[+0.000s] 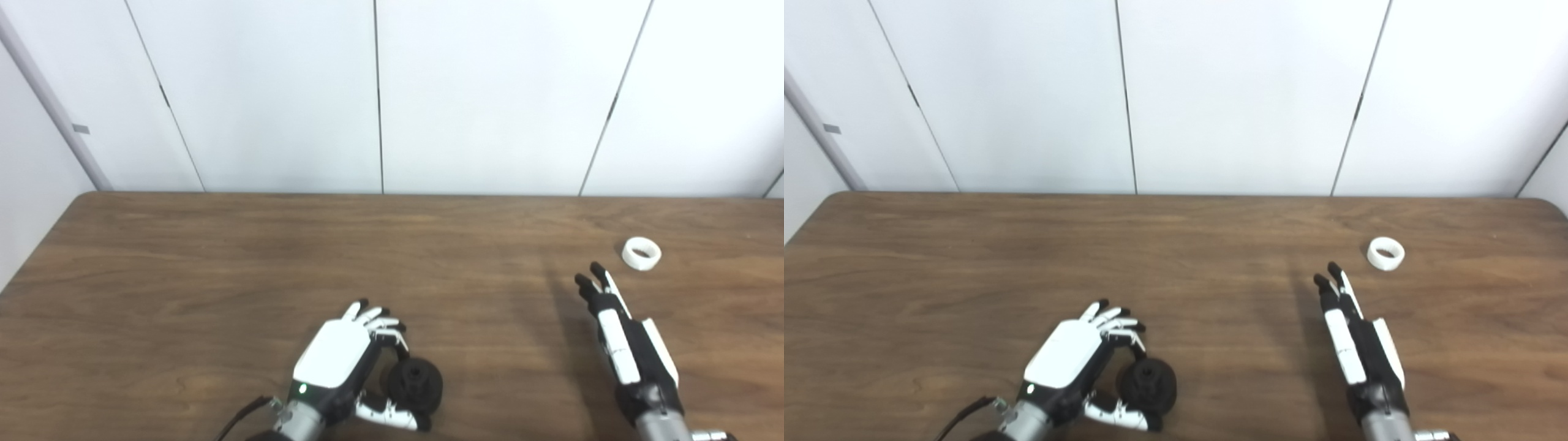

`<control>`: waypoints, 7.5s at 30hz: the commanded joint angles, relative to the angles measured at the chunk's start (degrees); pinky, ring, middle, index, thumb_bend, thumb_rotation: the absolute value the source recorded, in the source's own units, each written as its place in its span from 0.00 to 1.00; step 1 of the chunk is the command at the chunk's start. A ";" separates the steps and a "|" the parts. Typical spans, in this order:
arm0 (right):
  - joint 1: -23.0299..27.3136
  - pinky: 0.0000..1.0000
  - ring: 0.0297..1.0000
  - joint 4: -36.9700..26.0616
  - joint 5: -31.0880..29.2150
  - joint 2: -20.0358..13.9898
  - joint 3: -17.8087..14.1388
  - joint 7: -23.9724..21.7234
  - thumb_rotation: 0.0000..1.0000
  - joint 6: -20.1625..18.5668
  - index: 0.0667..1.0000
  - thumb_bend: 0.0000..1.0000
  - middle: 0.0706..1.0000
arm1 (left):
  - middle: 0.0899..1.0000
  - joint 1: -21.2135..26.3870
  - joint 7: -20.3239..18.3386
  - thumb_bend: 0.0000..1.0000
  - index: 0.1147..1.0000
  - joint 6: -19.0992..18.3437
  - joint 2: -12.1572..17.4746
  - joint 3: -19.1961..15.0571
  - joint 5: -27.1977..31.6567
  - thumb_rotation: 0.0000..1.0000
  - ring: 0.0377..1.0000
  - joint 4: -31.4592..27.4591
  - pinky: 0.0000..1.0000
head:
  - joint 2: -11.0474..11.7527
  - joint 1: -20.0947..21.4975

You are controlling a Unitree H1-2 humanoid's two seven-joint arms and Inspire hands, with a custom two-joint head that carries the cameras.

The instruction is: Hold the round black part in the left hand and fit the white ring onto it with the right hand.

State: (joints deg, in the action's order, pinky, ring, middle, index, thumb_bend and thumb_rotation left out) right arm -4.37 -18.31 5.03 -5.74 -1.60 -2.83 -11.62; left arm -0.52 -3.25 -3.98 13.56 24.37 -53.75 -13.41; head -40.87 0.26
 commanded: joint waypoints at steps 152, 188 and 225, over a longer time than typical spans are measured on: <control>33.81 1.00 0.96 22.73 28.34 -26.55 9.81 -8.00 0.13 -14.87 0.45 0.52 0.81 | 0.77 -0.46 1.49 0.52 0.42 5.77 1.97 -3.56 -0.47 0.05 0.88 3.53 0.98 | -0.89 11.77; 25.40 1.00 0.99 -16.94 40.92 -7.40 14.07 -44.93 0.13 -15.23 0.45 0.52 0.87 | 0.78 -0.26 0.82 0.52 0.42 1.35 -2.45 -0.07 -5.67 0.06 0.90 3.14 1.00 | -3.69 -0.51; 22.68 1.00 1.00 -13.58 40.25 -5.71 21.90 -40.96 0.13 -13.83 0.45 0.52 0.88 | 0.78 0.34 1.24 0.52 0.42 -0.04 -3.47 0.69 -6.26 0.06 0.89 3.15 1.00 | -5.54 -2.26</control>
State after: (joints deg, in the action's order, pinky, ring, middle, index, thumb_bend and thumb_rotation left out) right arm 16.73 -31.27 45.48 -11.34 20.35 -45.48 -26.53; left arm -0.59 -0.68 -3.85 10.07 24.25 -59.07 -10.57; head -46.41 -1.93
